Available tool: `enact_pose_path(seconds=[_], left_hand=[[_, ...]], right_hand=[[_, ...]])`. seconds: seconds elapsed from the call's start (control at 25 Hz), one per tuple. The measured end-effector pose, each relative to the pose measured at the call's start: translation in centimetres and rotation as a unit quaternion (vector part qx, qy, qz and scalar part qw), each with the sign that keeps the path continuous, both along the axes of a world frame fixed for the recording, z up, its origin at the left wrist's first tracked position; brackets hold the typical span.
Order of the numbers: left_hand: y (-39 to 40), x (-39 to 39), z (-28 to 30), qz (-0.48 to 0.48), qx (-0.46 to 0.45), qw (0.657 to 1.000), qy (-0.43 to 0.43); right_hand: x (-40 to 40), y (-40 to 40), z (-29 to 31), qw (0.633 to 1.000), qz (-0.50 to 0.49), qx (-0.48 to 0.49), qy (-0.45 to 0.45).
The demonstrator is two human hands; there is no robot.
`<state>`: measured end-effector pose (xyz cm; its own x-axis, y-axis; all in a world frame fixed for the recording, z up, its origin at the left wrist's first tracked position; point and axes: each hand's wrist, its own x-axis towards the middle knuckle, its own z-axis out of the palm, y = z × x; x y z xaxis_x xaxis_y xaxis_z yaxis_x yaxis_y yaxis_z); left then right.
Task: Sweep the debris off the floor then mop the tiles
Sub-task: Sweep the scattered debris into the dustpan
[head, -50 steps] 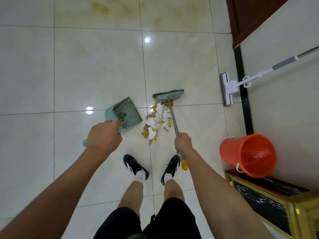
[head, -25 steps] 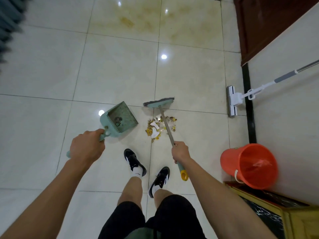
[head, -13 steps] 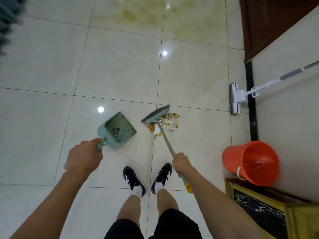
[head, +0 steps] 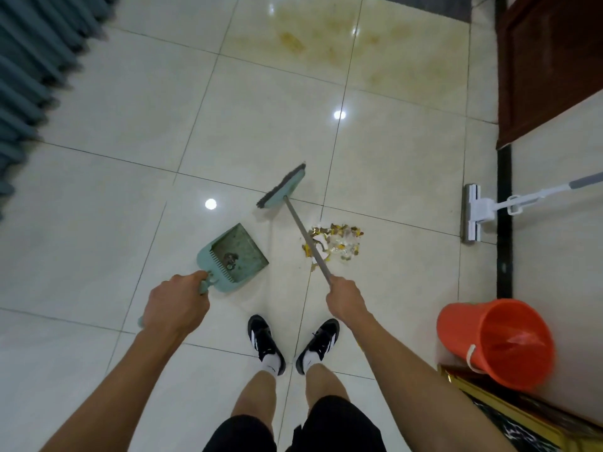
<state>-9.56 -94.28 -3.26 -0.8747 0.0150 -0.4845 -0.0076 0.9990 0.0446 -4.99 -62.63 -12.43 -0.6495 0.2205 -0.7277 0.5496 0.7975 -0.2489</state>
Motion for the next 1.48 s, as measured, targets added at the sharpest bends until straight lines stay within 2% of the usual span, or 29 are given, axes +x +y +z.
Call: enact_pose_path(seconds=[0.12,0.28,0.56,0.84,0.92,1.04,1.12,1.28,1.48], left_hand=[[-0.3,0.0,-0.2,0.019,0.006,1.000,0.008],[0.8,-0.1,-0.4,0.009,0.013,1.000,0.000],[5.4,-0.6,-0.9,-0.037,0.017,0.999,0.004],[10.5,-0.9,-1.3,-0.061,0.032,0.998,-0.010],[11.7,-1.0,-1.1,-0.078,0.031,0.996,-0.012],[13.1,-1.2,-0.5,-0.092,0.023,0.995,-0.012],[13.6,-1.4,-0.2,-0.102,0.015,0.995,-0.008],[15.2,-1.6,0.0,-0.114,0.010,0.993,0.004],[16.9,-1.8,0.0,-0.137,-0.003,0.991,-0.005]], right_hand=[[-2.8,-2.1,-1.1,1.000,0.024,-0.014,-0.004],[-2.8,-1.7,-2.3,0.999,0.019,-0.004,-0.026],[2.1,6.4,-1.5,0.994,-0.019,0.078,-0.074],[9.3,13.1,0.4,0.993,-0.072,0.069,-0.057],[11.6,14.3,0.9,0.987,-0.140,0.050,-0.056],[12.1,15.1,1.2,0.948,-0.295,-0.092,-0.073],[11.0,15.7,1.2,0.935,-0.332,-0.110,-0.052],[11.3,17.0,1.1,0.941,-0.328,-0.070,-0.042],[10.4,18.1,1.7,0.969,-0.243,0.025,-0.047]])
